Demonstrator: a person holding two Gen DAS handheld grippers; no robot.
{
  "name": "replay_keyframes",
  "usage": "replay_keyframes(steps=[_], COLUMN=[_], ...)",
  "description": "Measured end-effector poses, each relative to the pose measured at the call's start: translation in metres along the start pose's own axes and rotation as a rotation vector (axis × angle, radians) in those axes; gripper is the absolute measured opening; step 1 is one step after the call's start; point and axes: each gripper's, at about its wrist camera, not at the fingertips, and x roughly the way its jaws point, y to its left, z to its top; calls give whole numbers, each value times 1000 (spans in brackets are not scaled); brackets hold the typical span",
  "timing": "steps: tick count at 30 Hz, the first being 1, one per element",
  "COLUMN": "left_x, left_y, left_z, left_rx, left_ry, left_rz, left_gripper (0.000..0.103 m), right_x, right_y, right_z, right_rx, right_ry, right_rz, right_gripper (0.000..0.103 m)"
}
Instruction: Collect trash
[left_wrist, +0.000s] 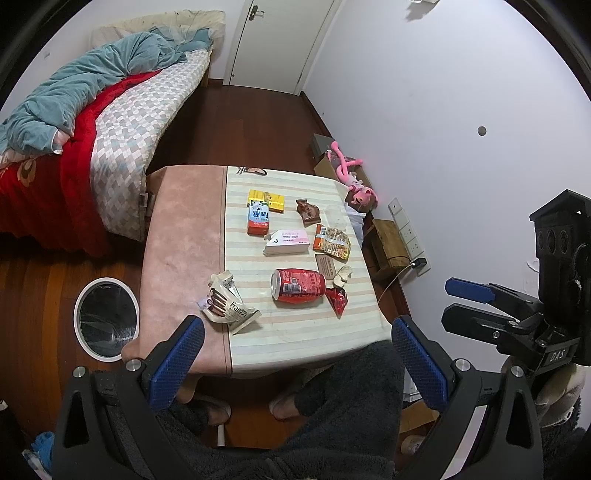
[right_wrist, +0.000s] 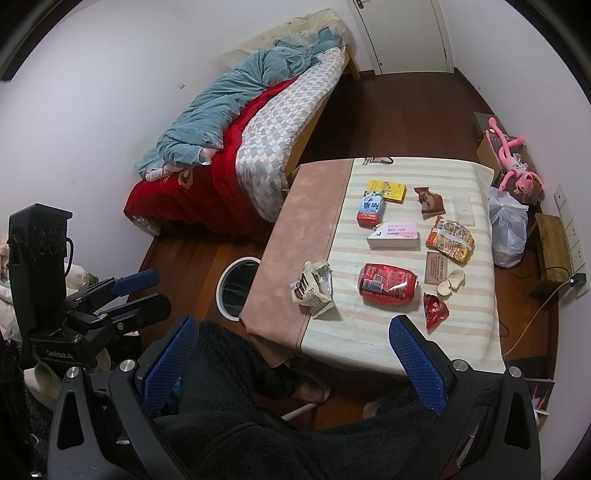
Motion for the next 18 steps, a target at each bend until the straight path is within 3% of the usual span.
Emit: replay_keyframes(steps=[18], left_x=[9], left_y=[4], left_z=[-3], left_rx=[0], left_ry=[8], left_rz=[-14], left_gripper=[103], right_x=[-1], right_y=[-2], right_z=[-1], right_rx=[-5], right_ry=[0], right_rz=[-1], right_gripper=[103])
